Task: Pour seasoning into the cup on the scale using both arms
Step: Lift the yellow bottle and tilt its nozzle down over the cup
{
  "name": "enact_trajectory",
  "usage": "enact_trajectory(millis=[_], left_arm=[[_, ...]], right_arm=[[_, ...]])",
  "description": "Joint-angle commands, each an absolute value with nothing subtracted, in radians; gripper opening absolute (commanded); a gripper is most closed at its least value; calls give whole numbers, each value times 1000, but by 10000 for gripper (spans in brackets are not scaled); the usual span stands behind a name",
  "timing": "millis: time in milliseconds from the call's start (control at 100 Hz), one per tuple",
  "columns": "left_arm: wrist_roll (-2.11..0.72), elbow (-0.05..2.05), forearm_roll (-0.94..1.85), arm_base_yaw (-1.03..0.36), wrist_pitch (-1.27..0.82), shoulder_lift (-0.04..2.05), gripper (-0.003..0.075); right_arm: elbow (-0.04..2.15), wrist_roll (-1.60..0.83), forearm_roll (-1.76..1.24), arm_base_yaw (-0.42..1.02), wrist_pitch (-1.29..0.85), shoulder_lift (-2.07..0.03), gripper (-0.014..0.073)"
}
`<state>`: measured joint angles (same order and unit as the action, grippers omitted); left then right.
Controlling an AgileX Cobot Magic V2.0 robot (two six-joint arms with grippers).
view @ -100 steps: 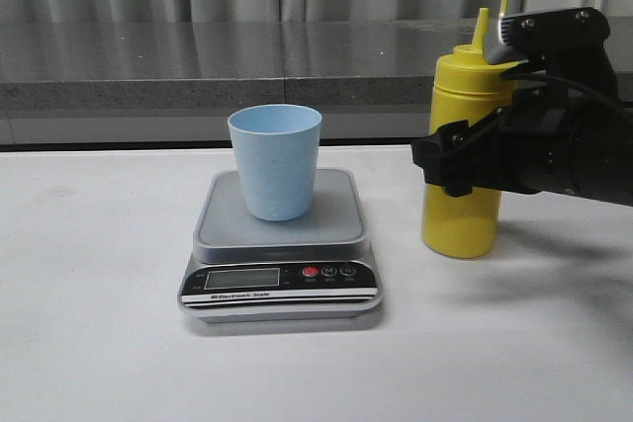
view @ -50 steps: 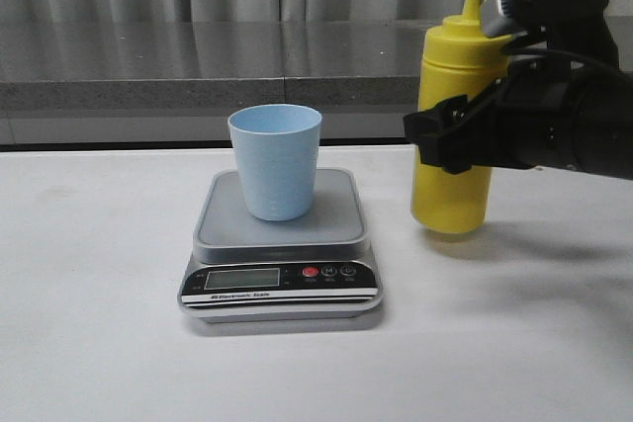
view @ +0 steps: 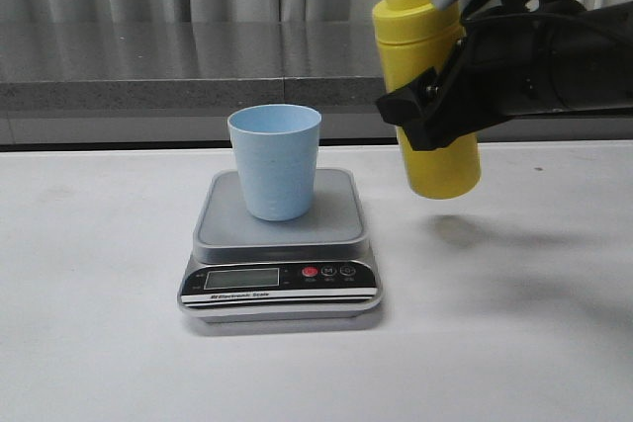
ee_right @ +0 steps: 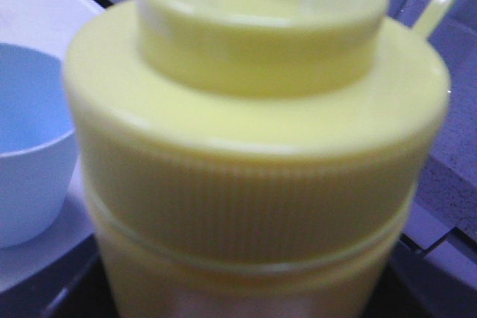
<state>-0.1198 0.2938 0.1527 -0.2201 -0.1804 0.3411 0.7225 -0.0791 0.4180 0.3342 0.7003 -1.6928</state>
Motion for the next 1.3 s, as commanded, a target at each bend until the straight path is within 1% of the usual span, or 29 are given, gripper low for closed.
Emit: enact_trajectory(millis=[0,280,430,590,840,1290], left_arm=[[-110,321,161,-216,-97,346,-20],[-110,321,161,-216,-97,346,-20],[-110,321,161,-216,-97,346,-20],[-110,321,161,-216,-97,346,-20],[-110,321,161,-216,-97,346,-20],[-110,321,161,-216,-97,346,-20]], right_arm=[[799,-92,464,349,653,-1647,231],[991,-95,634,402,289,-1648,231],[1051,-95,744,421,179,-1649,231],[1080,-95,836,429,98,-1649,231],[1099,-95,1037,480,-29,-1649,231],[1174,-95,1197,530,-163,-1665,231]])
